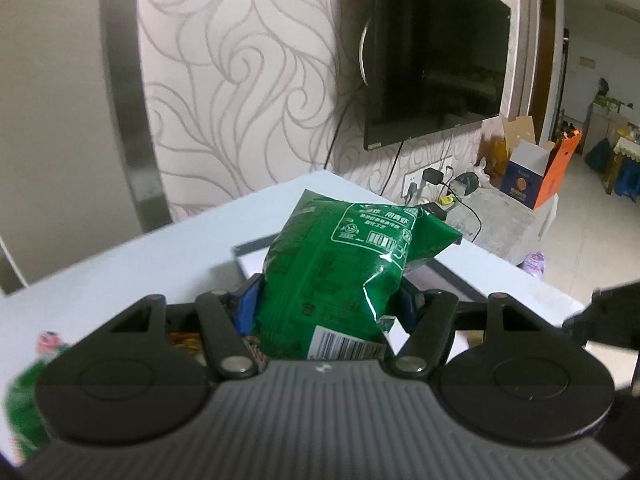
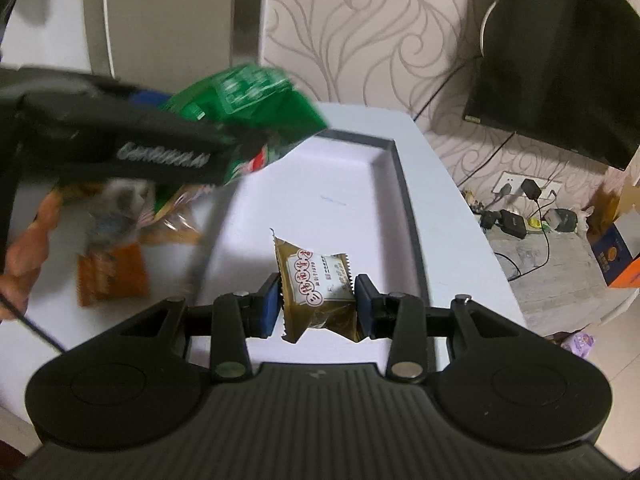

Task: Organize snacks
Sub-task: 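Carry the green bag into the black box with the left tool while the right tool drops the cake there, then return the right tool to the table and grasp the orange wrapped snack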

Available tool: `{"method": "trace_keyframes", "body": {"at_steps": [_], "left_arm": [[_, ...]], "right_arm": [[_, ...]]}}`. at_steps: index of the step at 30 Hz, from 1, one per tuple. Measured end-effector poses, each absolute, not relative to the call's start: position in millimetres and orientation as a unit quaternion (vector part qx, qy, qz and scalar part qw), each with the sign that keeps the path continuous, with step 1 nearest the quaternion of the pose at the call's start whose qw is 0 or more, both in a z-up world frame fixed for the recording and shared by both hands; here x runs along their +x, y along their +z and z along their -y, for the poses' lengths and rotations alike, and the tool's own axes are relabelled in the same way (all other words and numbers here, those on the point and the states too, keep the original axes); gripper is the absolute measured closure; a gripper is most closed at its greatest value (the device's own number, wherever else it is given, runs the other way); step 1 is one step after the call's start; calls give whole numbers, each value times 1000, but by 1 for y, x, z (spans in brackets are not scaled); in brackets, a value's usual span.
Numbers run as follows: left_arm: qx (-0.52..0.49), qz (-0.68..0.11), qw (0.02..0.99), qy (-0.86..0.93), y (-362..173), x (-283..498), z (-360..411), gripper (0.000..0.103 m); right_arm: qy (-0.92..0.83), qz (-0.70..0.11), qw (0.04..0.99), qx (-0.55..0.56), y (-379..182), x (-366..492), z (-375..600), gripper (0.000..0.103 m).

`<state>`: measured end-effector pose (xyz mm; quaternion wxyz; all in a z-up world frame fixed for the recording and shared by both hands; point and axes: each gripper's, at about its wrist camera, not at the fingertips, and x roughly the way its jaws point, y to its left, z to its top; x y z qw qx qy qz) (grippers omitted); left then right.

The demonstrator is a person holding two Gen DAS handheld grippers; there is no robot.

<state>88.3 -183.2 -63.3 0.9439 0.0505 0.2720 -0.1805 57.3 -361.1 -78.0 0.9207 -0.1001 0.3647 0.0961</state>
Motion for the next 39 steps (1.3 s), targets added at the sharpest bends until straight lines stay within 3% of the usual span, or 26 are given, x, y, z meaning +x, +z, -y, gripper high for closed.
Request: {"method": "trace_keyframes", "body": {"at_steps": [13, 17, 19, 21, 23, 39], "left_arm": [[54, -311, 935, -160, -94, 109, 220, 31], [72, -302, 939, -148, -92, 103, 223, 25], [81, -297, 941, -145, -91, 98, 223, 21], [86, -292, 942, -143, -89, 92, 223, 21], [84, -290, 943, -143, -86, 87, 220, 21], [49, -264, 959, -95, -71, 18, 122, 21]], "right_arm": [[132, -395, 900, -125, -111, 96, 388, 58], [135, -394, 901, -121, -114, 98, 391, 57], [138, -395, 901, -117, -115, 98, 390, 52], [137, -388, 904, -112, -115, 95, 389, 35], [134, -376, 910, -113, -110, 90, 387, 27], [126, -336, 928, -101, -86, 55, 346, 26]]}}
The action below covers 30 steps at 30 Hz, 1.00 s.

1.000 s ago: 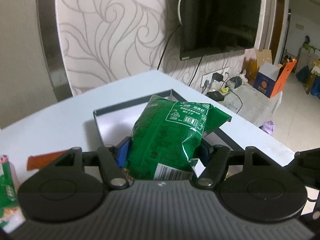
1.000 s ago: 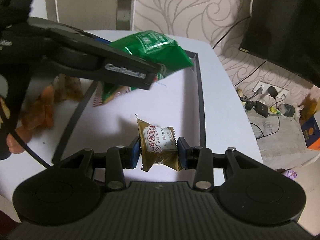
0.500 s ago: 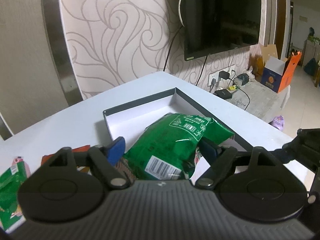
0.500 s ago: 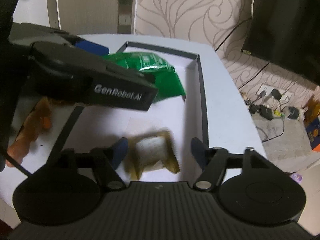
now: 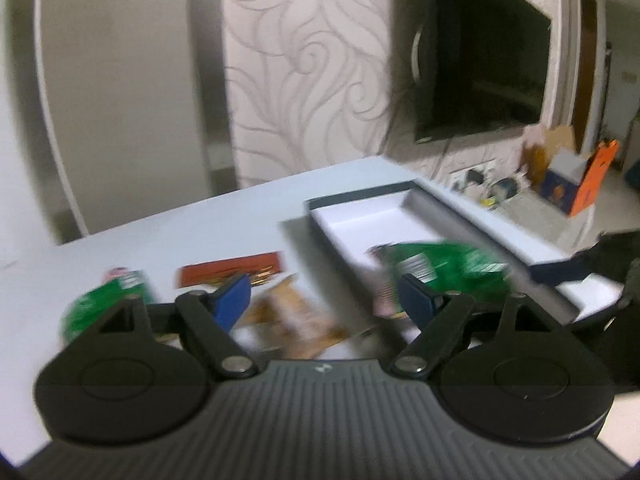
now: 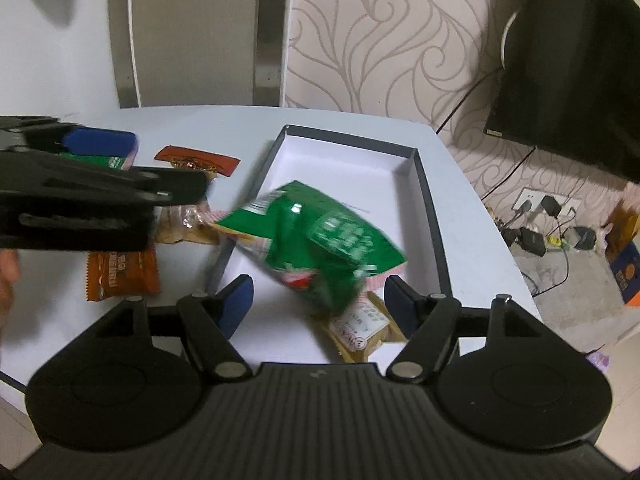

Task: Organize snacks
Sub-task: 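Return the right tool to the table and grasp the orange wrapped snack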

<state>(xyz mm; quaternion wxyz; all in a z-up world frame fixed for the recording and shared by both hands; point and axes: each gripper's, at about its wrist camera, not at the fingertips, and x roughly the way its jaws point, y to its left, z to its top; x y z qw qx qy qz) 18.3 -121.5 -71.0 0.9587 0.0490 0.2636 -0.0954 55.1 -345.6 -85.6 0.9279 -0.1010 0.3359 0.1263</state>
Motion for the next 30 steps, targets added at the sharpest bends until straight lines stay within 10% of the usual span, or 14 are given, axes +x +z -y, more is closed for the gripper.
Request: {"method": "trace_keyframes", "body": {"at_steps": [30], "left_arm": [[33, -319, 947, -28, -107, -6, 23, 21]], "right_arm": [[282, -369, 873, -151, -137, 74, 204, 29]]}}
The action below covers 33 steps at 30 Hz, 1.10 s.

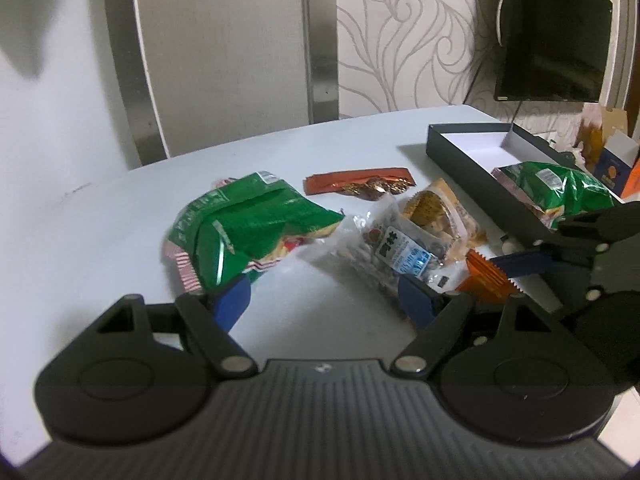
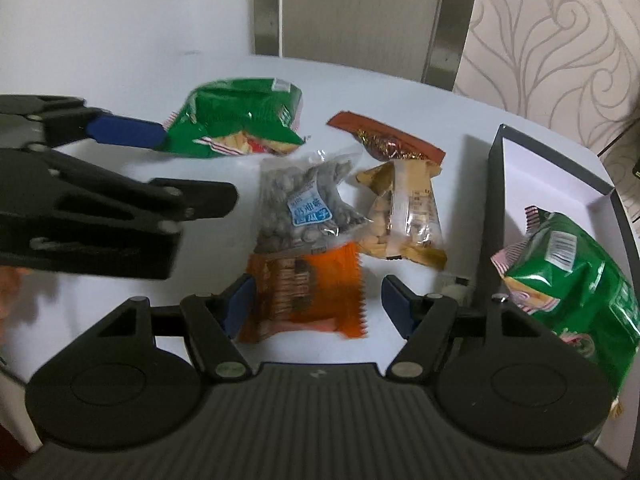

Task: Organize snacks
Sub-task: 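Return the right tool to the table and grasp the orange wrapped snack, then grasp the clear blue-labelled nut bag with the left tool while the right tool holds the orange snack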

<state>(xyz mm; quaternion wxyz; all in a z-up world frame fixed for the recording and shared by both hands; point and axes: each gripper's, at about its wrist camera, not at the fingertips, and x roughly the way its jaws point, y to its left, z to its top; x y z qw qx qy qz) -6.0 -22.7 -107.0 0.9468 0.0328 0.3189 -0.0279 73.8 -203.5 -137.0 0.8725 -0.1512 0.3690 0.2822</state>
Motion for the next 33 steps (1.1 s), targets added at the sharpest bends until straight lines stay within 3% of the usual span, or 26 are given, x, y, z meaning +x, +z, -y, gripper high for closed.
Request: {"method": "trace_keyframes", "body": {"at_steps": [2, 3, 5, 11, 25, 26, 27, 30, 33], "left_arm": [[34, -323, 945, -34, -110, -4, 25, 21], [35, -326, 944, -37, -112, -3, 27, 21], [30, -332, 942, -45, -115, 0, 30, 21], [24, -343, 936, -77, -123, 14, 45, 21], [-3, -364, 928, -81, -140, 69, 56, 18], [1, -359, 930, -79, -140, 69, 56, 21], [5, -353, 932, -79, -141, 68, 57, 32], [22, -346, 935, -79, -141, 66, 59, 36], [23, -345, 935, -82, -141, 66, 57, 42]], "right_arm": [[283, -373, 871, -149, -141, 79, 204, 32], [285, -373, 871, -146, -141, 79, 205, 44], [290, -375, 870, -134, -140, 78, 210, 56], [276, -381, 874, -121, -140, 66, 231, 62], [249, -387, 877, -137, -138, 54, 246, 57], [250, -387, 876, -139, -137, 54, 245, 55], [250, -389, 876, -140, -137, 54, 245, 54], [248, -381, 878, -149, -135, 52, 244, 42], [245, -376, 880, -155, -136, 52, 242, 39]]}}
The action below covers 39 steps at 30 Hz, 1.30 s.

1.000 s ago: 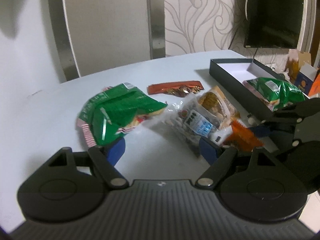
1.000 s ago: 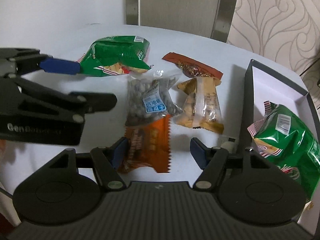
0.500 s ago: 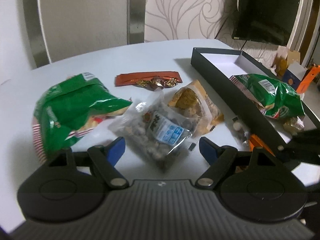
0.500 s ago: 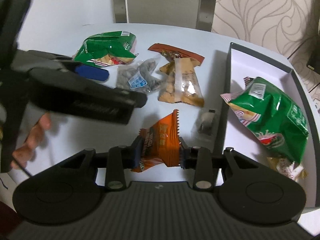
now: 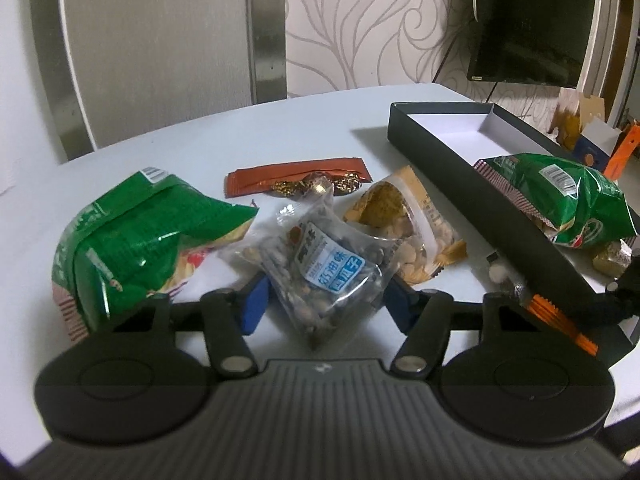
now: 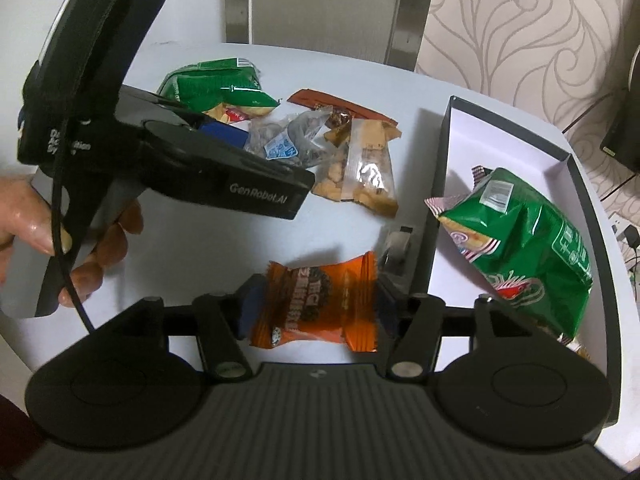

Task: Organize snacks
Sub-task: 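Grasp the clear blue-labelled nut bag with the left tool while the right tool holds the orange snack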

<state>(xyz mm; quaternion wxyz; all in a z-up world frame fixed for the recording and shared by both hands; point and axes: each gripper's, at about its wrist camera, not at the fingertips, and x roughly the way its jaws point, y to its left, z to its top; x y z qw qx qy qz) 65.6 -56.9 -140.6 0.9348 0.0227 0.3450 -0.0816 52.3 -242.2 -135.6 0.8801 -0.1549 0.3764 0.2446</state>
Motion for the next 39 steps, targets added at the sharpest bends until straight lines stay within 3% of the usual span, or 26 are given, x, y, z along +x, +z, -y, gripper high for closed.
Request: {"method": "trace_keyframes", "body": {"at_steps": [4, 7, 14, 16, 18, 39], "left_arm": [[20, -348, 934, -82, -137, 64, 54, 50], [16, -351, 932, -82, -133, 61, 52, 53], [2, -357, 931, -80, -130, 52, 42, 55], [4, -356, 931, -80, -128, 50, 40, 55], [1, -356, 931, -81, -125, 48, 39, 55], [16, -339, 937, -81, -111, 27, 29, 55]], "right_arm": [[242, -373, 881, -159, -136, 55, 240, 40], [245, -380, 878, -154, -138, 57, 239, 53], [236, -383, 881, -147, -137, 58, 239, 53], [236, -385, 880, -148, -137, 56, 238, 56], [239, -388, 878, -148, -137, 55, 236, 65], [237, -354, 894, -137, -108, 14, 222, 66]]}}
